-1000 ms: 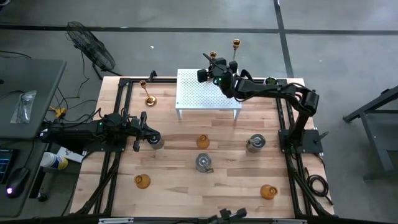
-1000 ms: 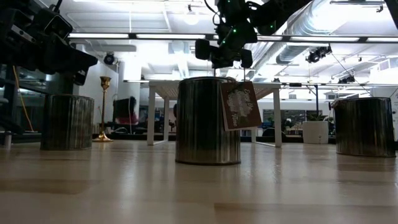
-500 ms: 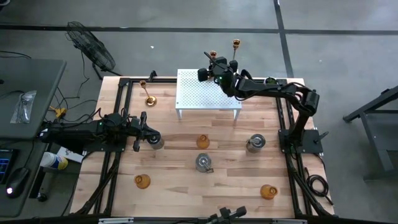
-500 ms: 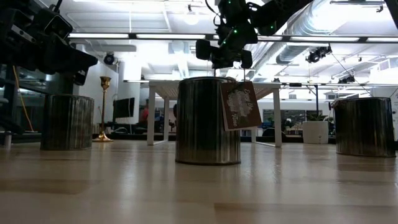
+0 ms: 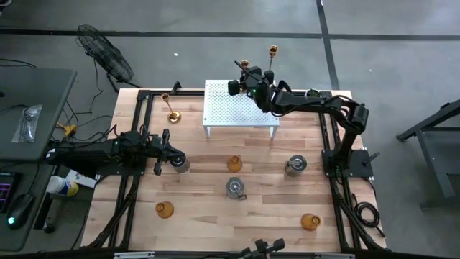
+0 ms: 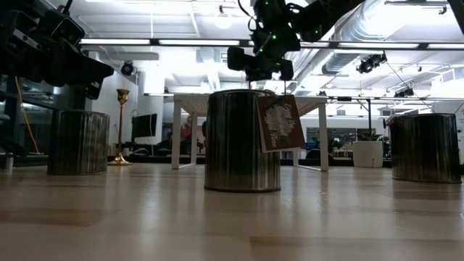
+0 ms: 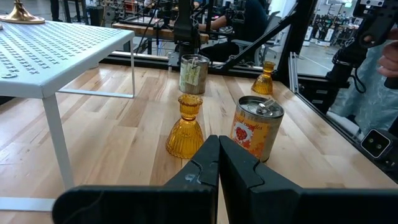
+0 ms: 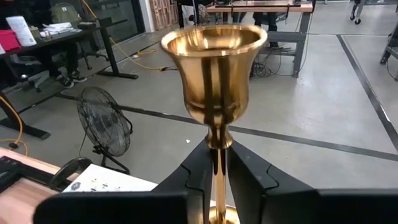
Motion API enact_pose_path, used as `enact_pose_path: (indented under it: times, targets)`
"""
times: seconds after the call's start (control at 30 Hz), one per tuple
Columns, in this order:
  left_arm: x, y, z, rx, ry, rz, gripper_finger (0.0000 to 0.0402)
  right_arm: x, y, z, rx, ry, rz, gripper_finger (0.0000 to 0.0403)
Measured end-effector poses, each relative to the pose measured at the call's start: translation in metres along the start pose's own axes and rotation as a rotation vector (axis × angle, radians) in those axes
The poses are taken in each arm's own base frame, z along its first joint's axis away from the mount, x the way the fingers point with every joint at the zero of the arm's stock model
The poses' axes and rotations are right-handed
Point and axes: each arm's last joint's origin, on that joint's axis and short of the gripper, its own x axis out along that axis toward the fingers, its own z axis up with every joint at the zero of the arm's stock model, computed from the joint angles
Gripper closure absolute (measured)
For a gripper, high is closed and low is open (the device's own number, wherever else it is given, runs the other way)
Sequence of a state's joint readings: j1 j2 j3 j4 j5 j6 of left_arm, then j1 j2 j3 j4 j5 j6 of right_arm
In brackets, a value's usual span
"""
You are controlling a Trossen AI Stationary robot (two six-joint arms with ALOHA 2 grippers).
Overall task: Pick & Place candle stick holders
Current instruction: Put the bottom center gold candle holder on the shelf
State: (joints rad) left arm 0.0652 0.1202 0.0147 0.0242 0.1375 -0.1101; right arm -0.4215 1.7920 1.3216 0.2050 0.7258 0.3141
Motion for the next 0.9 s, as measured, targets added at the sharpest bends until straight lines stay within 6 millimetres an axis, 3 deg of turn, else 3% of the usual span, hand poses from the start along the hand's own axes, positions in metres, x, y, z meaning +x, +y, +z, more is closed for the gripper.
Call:
enact_pose_path:
  times: [0.47,0.9]
  targets:
    - [0.0000,0.0000,0.0000,0.000,0.000,0.000,0.0402,0.0000,0.0002,-0.0010,-0.011,0.014,0.017,0.0346]
    - [0.0000,0.0000,0.0000,0.000,0.000,-0.001,0.0402,-0.0007,0.0018,-0.0013,-0.010,0.019,0.042,0.0240]
